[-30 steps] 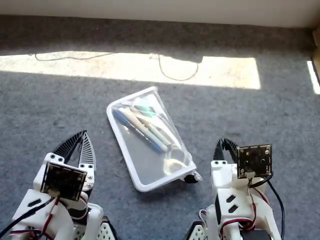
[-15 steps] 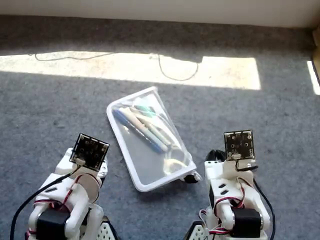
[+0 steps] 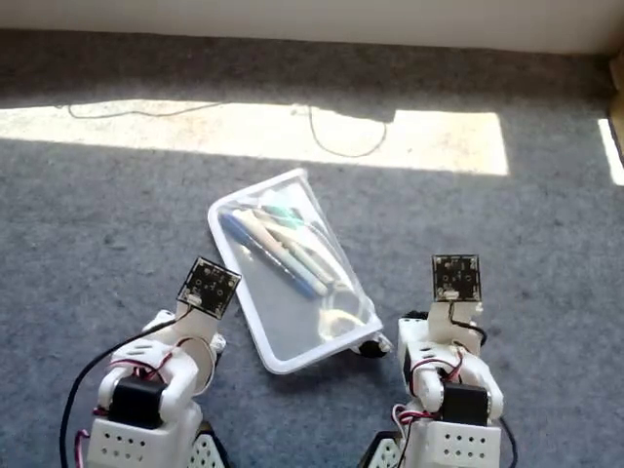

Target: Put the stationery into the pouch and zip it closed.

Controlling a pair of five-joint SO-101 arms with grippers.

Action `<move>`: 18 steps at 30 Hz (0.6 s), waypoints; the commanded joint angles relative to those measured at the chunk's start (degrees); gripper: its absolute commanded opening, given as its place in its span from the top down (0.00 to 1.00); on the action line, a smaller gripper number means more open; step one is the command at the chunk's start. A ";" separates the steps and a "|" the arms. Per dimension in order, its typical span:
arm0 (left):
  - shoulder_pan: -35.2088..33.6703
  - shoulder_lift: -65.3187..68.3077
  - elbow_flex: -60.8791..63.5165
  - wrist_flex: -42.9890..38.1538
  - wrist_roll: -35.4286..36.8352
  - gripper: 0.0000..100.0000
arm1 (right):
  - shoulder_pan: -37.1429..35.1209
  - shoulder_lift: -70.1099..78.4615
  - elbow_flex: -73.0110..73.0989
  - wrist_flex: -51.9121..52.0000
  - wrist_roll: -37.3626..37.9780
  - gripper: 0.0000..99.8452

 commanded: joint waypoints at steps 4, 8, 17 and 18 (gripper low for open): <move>-0.66 -0.57 6.73 -8.09 0.62 0.99 | 0.66 -0.75 6.55 -1.10 -0.53 0.98; -0.66 -0.57 6.90 -8.62 0.62 0.99 | 0.84 -0.75 6.99 1.19 -0.53 0.98; -0.66 -0.40 6.90 -8.53 0.53 0.99 | 1.01 -0.75 6.99 5.85 -0.44 0.98; -0.66 -0.31 6.90 -8.53 0.53 0.99 | 1.01 -0.75 6.99 5.85 -0.44 0.98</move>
